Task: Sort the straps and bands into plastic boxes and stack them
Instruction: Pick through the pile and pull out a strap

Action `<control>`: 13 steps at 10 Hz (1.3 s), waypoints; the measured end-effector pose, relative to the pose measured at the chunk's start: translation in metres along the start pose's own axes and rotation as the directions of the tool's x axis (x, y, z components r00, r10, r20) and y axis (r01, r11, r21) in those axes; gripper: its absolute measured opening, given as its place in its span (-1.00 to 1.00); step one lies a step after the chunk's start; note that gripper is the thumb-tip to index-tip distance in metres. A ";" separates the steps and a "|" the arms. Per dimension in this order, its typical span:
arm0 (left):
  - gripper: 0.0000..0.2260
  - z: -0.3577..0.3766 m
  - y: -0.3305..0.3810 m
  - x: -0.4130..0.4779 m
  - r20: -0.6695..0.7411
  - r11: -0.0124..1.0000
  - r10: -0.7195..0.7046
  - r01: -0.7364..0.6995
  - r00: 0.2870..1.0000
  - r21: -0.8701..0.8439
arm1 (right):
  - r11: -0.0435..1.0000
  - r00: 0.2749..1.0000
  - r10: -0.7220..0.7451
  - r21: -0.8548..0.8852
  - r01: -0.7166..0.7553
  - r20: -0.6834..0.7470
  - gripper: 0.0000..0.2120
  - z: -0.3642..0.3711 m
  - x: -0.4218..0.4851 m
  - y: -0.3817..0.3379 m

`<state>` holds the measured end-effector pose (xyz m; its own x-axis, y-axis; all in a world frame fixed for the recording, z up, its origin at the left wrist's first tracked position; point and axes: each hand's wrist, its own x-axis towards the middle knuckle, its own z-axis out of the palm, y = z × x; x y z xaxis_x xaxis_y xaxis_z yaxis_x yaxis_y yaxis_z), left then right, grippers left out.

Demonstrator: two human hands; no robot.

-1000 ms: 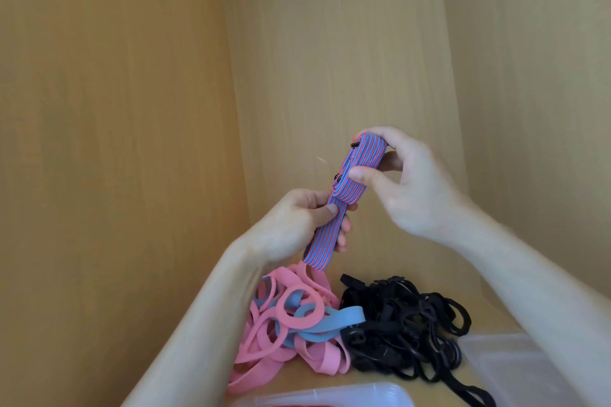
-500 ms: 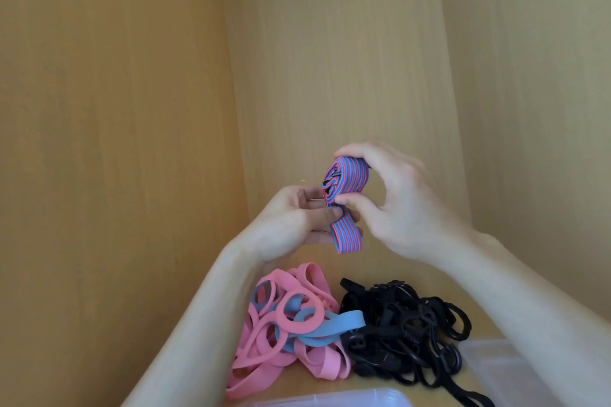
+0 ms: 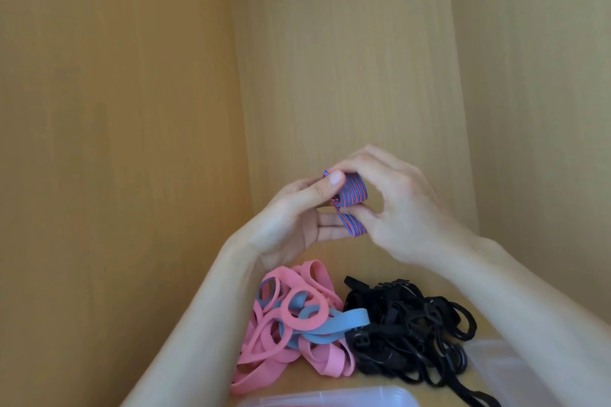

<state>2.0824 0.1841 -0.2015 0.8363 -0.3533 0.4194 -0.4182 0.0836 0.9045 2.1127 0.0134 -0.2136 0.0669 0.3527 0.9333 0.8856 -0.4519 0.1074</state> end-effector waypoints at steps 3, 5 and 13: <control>-0.49 -0.003 -0.002 0.001 -0.021 0.997 0.052 -0.051 0.998 0.055 | 0.993 0.994 0.051 0.106 -0.061 0.096 -0.53 -0.003 -0.001 -0.004; -0.48 -0.015 -0.009 0.006 -0.025 0.994 0.083 -0.081 0.996 0.067 | 0.988 0.968 0.106 0.084 -0.128 0.229 -0.48 -0.010 0.000 -0.005; -0.58 -0.028 -0.008 0.008 0.045 0.984 0.158 -0.154 0.986 -0.087 | 0.802 0.867 0.497 0.364 -0.473 0.031 -0.78 -0.028 0.005 0.022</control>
<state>2.1023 0.2068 -0.2030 0.7429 -0.3770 0.5532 -0.5094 0.2179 0.8325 2.1194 -0.0176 -0.1975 0.5126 0.1071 0.8519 0.8462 -0.2310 -0.4801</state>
